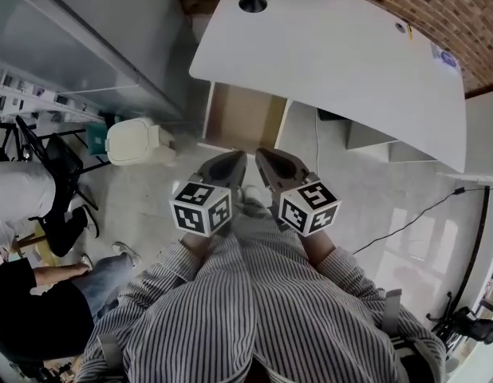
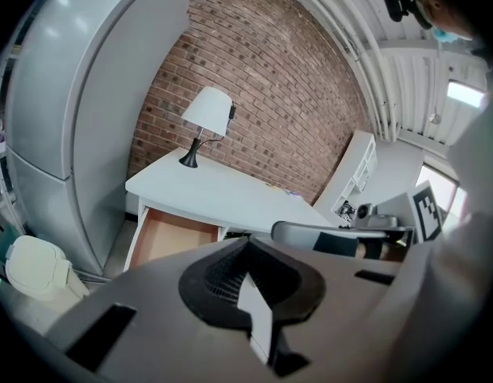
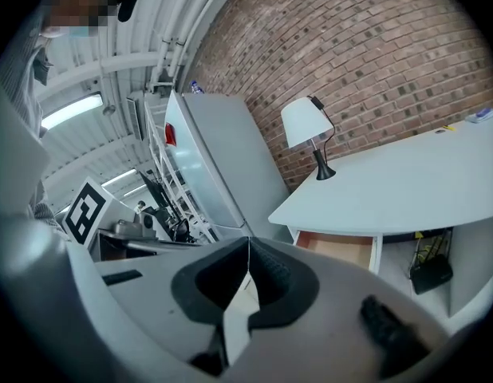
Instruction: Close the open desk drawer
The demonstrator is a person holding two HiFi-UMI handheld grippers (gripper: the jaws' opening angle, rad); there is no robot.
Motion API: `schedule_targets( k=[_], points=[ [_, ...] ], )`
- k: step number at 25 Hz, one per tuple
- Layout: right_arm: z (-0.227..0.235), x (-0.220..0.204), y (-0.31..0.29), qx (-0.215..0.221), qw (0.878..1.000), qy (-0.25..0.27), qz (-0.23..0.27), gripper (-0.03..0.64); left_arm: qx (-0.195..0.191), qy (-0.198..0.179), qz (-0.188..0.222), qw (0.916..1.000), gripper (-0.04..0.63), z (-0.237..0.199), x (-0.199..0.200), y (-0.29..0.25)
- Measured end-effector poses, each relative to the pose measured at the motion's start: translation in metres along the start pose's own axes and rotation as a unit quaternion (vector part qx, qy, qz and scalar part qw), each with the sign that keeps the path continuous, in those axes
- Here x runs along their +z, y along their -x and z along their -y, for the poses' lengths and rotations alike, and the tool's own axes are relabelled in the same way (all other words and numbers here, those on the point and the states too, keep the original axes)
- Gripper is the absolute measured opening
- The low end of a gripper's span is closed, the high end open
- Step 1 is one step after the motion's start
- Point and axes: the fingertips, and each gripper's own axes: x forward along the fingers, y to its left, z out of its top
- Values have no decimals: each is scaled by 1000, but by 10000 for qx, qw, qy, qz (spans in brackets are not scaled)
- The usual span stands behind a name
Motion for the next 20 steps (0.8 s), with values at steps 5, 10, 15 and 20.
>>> schedule_targets(
  k=[5, 10, 15, 20],
  points=[
    [3, -9, 9, -196, 9995, -228, 47, 17, -90, -20, -152, 9998, 12, 0, -9, 4],
    [11, -34, 11, -394, 9982, -436, -94, 17, -50, 66, 8, 10000, 12, -11, -16, 8],
    [12, -50, 7, -449, 9975, -500, -200, 17, 58, 209, -86, 9997, 12, -28, -31, 5],
    [10, -65, -11, -421, 9975, -475, -298, 18, 125, 335, -157, 9992, 12, -50, -45, -2]
  ],
)
